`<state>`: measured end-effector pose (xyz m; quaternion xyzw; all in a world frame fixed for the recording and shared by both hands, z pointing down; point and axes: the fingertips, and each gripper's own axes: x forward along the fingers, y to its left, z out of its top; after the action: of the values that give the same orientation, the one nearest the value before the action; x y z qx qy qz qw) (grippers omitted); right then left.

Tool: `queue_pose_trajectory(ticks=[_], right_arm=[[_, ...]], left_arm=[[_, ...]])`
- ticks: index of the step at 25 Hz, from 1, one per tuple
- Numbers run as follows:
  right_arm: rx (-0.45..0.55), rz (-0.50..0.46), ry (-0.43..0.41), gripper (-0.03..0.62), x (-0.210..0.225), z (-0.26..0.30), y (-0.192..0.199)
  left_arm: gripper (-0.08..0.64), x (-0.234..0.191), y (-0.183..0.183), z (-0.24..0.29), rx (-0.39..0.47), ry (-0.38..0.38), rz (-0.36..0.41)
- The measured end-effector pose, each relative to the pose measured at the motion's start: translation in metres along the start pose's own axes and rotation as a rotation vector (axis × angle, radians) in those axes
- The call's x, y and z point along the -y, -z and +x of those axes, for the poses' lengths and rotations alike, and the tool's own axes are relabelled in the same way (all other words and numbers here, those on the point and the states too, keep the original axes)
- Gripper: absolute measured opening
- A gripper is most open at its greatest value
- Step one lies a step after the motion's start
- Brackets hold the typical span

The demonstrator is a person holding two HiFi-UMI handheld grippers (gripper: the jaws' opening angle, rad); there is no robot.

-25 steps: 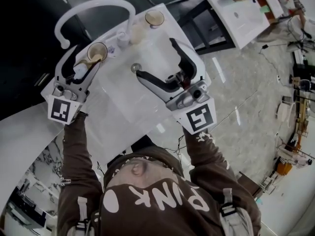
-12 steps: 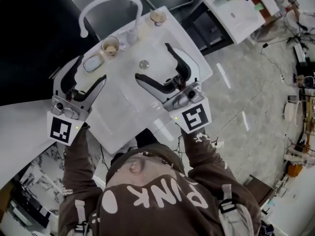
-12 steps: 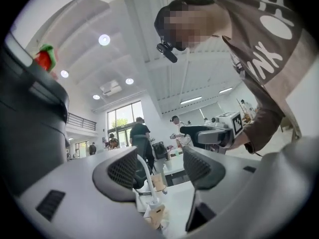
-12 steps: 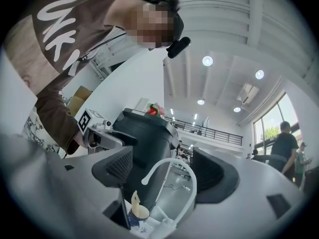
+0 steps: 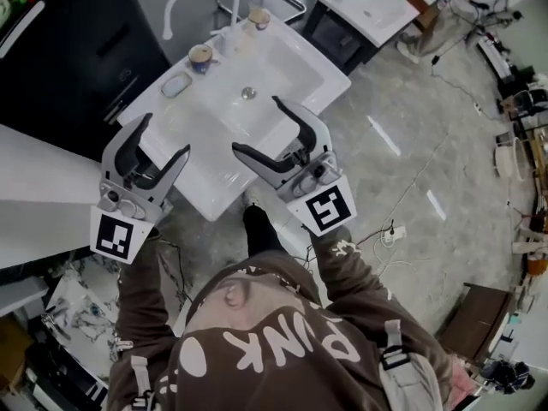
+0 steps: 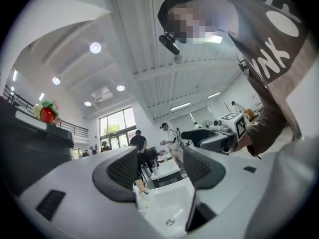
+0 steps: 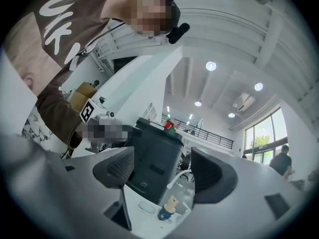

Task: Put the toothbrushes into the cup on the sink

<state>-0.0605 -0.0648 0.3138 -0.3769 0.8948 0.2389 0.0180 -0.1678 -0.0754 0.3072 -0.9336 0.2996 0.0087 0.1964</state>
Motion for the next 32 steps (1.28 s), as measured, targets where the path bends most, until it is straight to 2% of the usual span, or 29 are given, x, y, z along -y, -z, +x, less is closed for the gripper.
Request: queue_pose_trajectory(ticks=[9, 15, 21, 27, 32], right_arm=[[-0.092, -0.027, 0.064, 0.299, -0.105, -0.074, -0.096], [-0.097, -0.008, 0.109, 0.287, -0.135, -0.105, -0.122], [-0.121, -0.022, 0.084, 0.259, -0.151, -0.132, -0.134], [-0.094, -0.005, 0.07, 0.233, -0.143, -0.147, -0.14], [-0.076, 0.001, 0.063, 0.23, -0.132, -0.163, -0.141]], left_arm=[[0.275, 0.08, -0.09, -0.111, 0.042, 0.03, -0.04], [0.275, 0.111, -0.112, -0.143, 0.067, 0.049, -0.056], [0.275, 0.138, -0.122, -0.15, 0.074, 0.065, -0.073], [0.275, 0.154, -0.139, -0.141, 0.1, 0.049, -0.088], [0.275, 0.169, -0.15, -0.13, 0.092, 0.046, -0.065]])
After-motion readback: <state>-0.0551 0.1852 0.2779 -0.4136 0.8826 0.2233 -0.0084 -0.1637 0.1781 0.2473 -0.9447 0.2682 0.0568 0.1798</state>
